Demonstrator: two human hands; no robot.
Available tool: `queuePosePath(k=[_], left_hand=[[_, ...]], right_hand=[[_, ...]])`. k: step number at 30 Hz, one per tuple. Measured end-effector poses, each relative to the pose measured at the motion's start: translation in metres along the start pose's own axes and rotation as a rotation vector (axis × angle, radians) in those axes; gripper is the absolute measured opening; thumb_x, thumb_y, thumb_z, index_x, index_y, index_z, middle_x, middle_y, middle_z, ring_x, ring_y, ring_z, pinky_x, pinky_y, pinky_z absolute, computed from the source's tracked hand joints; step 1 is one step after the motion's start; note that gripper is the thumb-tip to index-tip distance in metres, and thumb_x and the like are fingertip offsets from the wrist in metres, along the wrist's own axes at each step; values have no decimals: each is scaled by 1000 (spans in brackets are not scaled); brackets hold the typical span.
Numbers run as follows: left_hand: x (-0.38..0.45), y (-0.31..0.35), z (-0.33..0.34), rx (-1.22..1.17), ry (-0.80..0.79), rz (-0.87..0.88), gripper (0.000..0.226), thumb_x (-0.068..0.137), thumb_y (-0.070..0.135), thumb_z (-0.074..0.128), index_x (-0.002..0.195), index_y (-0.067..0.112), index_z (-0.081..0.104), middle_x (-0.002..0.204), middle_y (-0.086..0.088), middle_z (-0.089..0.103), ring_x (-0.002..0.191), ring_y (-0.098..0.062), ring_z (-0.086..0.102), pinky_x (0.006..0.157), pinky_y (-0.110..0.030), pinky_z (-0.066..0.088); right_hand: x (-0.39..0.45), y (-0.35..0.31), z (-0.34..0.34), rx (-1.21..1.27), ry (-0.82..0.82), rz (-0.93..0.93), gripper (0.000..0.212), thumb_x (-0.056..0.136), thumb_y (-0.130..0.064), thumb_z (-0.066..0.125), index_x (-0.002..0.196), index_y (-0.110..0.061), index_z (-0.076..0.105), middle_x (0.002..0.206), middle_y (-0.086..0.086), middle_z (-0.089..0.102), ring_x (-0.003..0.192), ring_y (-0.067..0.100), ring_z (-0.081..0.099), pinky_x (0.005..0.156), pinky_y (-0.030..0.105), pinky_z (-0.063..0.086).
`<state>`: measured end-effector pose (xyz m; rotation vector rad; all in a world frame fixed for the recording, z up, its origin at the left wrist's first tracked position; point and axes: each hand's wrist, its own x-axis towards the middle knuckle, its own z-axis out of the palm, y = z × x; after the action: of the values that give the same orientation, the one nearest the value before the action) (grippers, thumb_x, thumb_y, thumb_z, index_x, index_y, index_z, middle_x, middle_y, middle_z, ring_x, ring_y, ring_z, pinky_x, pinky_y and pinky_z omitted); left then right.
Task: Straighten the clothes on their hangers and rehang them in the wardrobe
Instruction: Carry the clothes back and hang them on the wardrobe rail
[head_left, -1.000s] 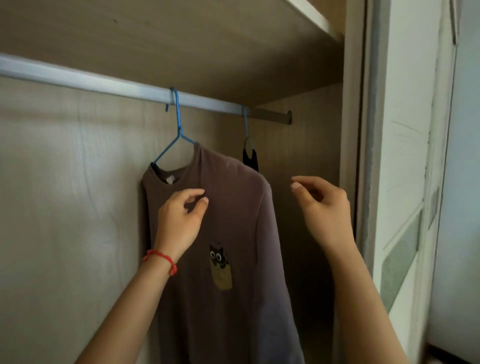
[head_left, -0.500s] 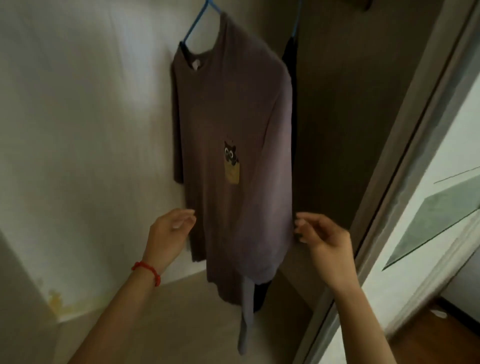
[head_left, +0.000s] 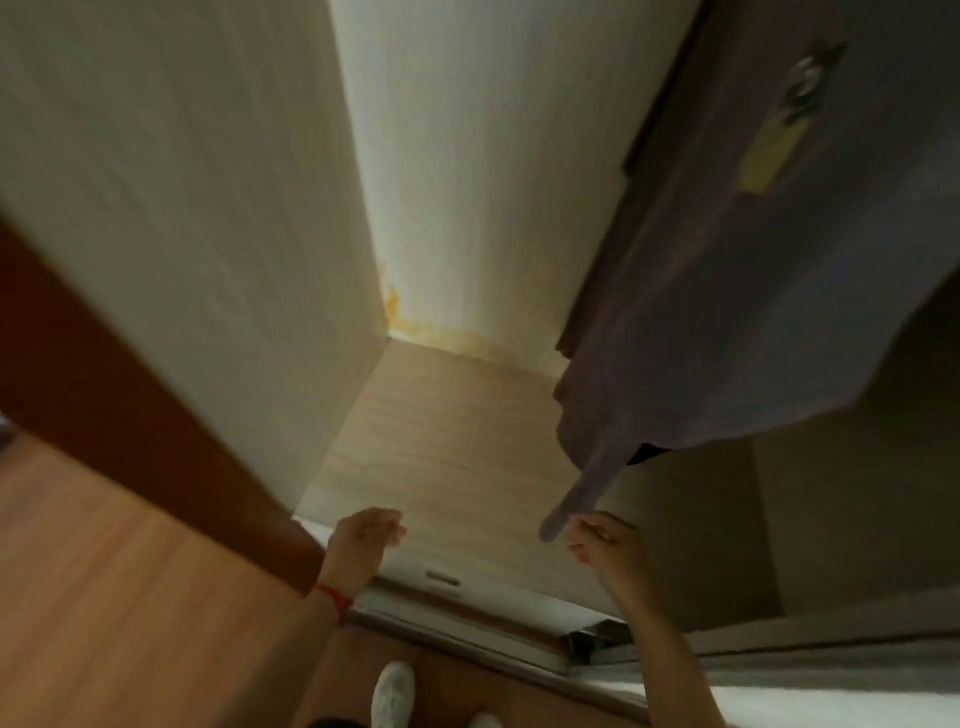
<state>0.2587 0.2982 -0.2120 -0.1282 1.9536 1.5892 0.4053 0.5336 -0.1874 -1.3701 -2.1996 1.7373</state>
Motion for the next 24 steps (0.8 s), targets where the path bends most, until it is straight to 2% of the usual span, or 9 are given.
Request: queuePosePath(k=[2,5,7,9,11,13,14,20,24], left_hand=[[-7,-29,-24,61,84,-74,21,90,-7,46,82,6,60,65,-7,63,50,-10,62,42,-7,43],[-17,-68,-63,93,187,-121,20,93,3,47,83,7,64,67,-1,65,60,-14,60,42,-6,42],[-25,-90,-91,105,261,-156,22,93,5,48,80,6,66,57,8,66,56,-10,61,44,-7,44],[-35,-109,-118,88,332,-197,25,93,5,47,76,9,64,57,9,66,59,-13,61,49,-12,47],[-48,-124,-144,58,390,-231,19,93,7,46,84,9,63,68,0,66,64,-16,62,56,-19,48],[-62,-142,-172,-26,461,-279,16,94,8,47,89,9,62,74,-7,67,65,-19,61,56,-24,47],[-70,-153,-187,-76,495,-306,16,94,8,47,90,8,62,74,-9,66,64,-20,60,55,-25,45],[-116,-219,-271,-336,732,-464,17,90,4,51,90,-5,66,54,-7,63,48,-20,51,43,-16,34],[-143,-243,-317,-456,854,-525,16,89,2,51,80,-3,64,51,-7,62,46,-20,51,45,-18,32]], right_hand=[[4,-2,29,-31,-89,15,29,85,-4,57,62,-19,65,66,7,61,65,21,55,63,30,42],[10,-3,76,-157,-251,8,28,85,-2,54,59,-11,56,65,7,56,60,18,52,57,25,39],[13,-2,109,-273,-363,-28,19,84,-8,54,72,6,56,70,11,52,64,19,50,61,27,34],[13,-3,141,-374,-450,-60,31,78,-19,52,83,12,54,71,8,51,66,17,51,63,26,34],[10,-8,172,-448,-515,-72,30,72,-25,49,72,4,54,69,6,52,65,16,51,63,25,34],[3,-15,204,-537,-575,-99,16,76,-23,47,65,-12,52,67,7,53,62,17,52,62,25,35],[-2,-19,221,-571,-609,-120,16,79,-21,48,65,-15,52,67,7,55,61,17,54,62,26,36],[-40,-45,322,-724,-790,-196,27,89,-17,50,62,-20,56,69,1,61,62,14,58,60,21,43],[-64,-57,389,-837,-926,-237,19,93,-21,47,78,-19,59,74,-2,60,65,11,57,59,17,42]])
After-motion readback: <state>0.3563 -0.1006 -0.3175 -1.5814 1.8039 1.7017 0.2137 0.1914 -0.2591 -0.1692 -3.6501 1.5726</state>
